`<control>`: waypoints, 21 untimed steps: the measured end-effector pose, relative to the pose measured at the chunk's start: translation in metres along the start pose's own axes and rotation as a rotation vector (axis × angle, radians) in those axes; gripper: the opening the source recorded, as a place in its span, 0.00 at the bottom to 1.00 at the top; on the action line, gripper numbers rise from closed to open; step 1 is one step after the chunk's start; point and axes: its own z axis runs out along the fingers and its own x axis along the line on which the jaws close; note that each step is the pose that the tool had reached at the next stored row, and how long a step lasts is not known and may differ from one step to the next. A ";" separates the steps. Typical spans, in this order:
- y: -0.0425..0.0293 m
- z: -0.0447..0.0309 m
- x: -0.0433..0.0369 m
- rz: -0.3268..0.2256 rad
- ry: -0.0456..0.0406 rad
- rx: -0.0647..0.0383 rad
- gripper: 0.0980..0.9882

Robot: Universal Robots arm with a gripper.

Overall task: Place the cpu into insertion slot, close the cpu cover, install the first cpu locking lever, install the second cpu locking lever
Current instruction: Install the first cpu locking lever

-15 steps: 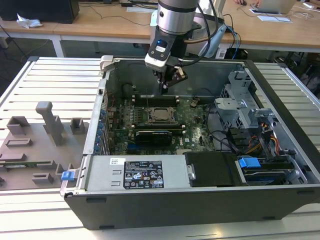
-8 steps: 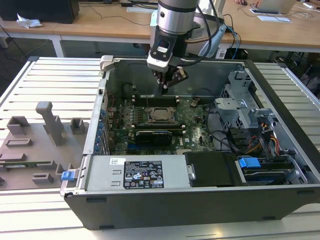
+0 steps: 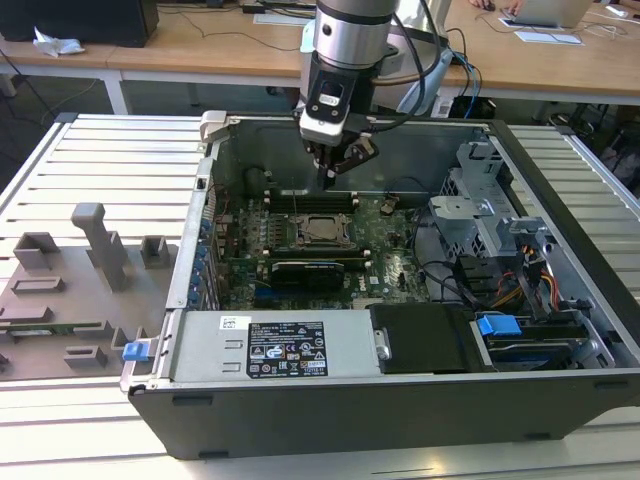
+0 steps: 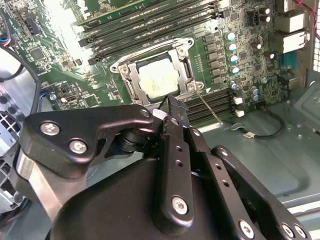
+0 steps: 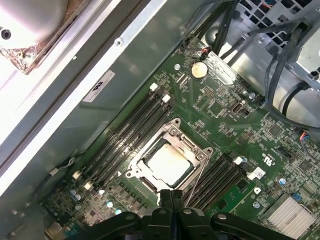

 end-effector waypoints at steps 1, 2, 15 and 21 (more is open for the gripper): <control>0.0000 0.0000 0.0000 -0.012 -0.0003 0.001 0.01; 0.0000 0.0000 0.0000 -0.020 -0.0005 0.001 0.01; 0.0000 0.0000 0.0000 -0.196 -0.0049 0.009 0.01; 0.0000 0.0000 0.0000 -0.273 -0.0068 0.013 0.01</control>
